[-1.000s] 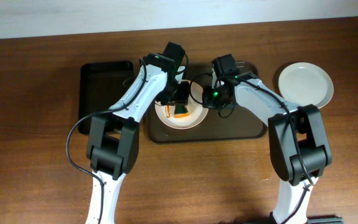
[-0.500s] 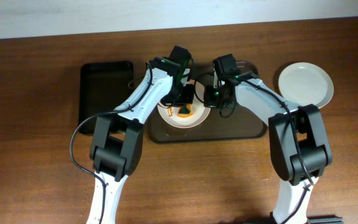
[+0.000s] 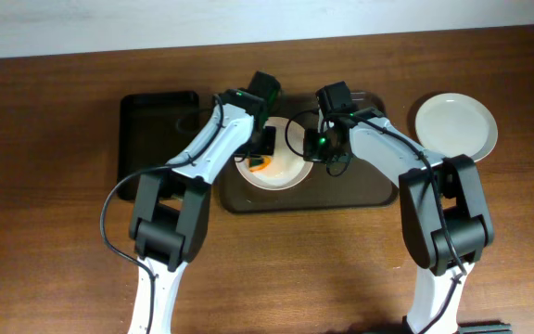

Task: Clean dirty plates on tray and stack at the side
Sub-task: 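Scrub the plate with the sponge while the right gripper holds it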

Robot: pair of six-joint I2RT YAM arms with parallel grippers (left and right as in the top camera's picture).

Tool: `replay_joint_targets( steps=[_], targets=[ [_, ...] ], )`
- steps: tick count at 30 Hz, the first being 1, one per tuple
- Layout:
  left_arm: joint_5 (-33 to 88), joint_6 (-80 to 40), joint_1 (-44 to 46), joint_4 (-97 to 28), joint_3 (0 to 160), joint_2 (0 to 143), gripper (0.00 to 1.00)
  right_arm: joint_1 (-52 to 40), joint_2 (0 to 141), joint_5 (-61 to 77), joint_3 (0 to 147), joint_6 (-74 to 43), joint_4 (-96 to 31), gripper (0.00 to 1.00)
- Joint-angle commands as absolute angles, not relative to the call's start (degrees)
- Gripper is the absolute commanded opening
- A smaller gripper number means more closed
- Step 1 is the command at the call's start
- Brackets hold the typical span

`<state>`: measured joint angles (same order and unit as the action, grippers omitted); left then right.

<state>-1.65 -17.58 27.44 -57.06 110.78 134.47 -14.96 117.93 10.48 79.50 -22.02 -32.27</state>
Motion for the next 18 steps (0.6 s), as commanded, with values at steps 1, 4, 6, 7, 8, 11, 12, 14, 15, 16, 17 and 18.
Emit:
replay_joint_targets(
  steps=[1,4,6,7,8,11,12,14,15,16,17,18],
  targets=[
    [-8.88,-16.62,24.1,-57.95,110.21,134.96,0.0,-15.35,118.45,9.78,79.31,-21.5,-32.53,0.04],
    [-8.47,-16.67,24.18,-60.8,117.47,133.99,0.0,-15.35,118.45,9.43,79.31,-21.5,-32.53,0.04],
    [-2.42,-16.67,24.23,-60.93,119.61,133.86,0.0,-15.35,118.45,9.41,79.31,-21.5,-32.51,0.04],
    [0.1,-16.69,24.23,-60.69,119.5,133.93,0.0,-15.35,118.45,9.43,79.31,-21.52,-32.51,0.04],
    [4.12,-16.71,24.23,-60.01,119.04,134.06,0.0,-15.35,118.45,9.43,79.31,-21.5,-32.49,0.04],
    [8.62,-17.17,24.91,-57.43,118.06,134.37,0.0,-15.35,118.45,9.43,79.31,-21.52,-32.29,0.04],
    [9.3,-17.37,25.56,-57.28,117.99,134.72,0.0,-15.35,118.45,9.43,79.31,-21.52,-32.29,0.04],
    [9.67,-17.37,26.7,-57.23,117.99,135.26,0.0,-15.35,118.45,9.43,79.31,-21.52,-32.29,0.04],
    [9.54,-17.34,27.31,-56.75,117.99,135.7,0.0,-15.35,118.45,9.43,79.31,-21.52,-32.32,0.04],
    [9.21,-17.34,27.51,-56.14,117.99,136.16,0.0,-15.35,118.45,9.43,79.31,-21.52,-32.32,0.04],
    [9.23,-17.34,27.53,-55.44,117.99,136.88,0.0,-15.35,118.45,9.43,79.31,-21.5,-32.32,0.04],
    [9.23,-17.34,27.53,-54.63,117.99,137.95,0.0,-15.35,118.45,9.43,79.31,-21.5,-32.32,0.04]
  ],
)
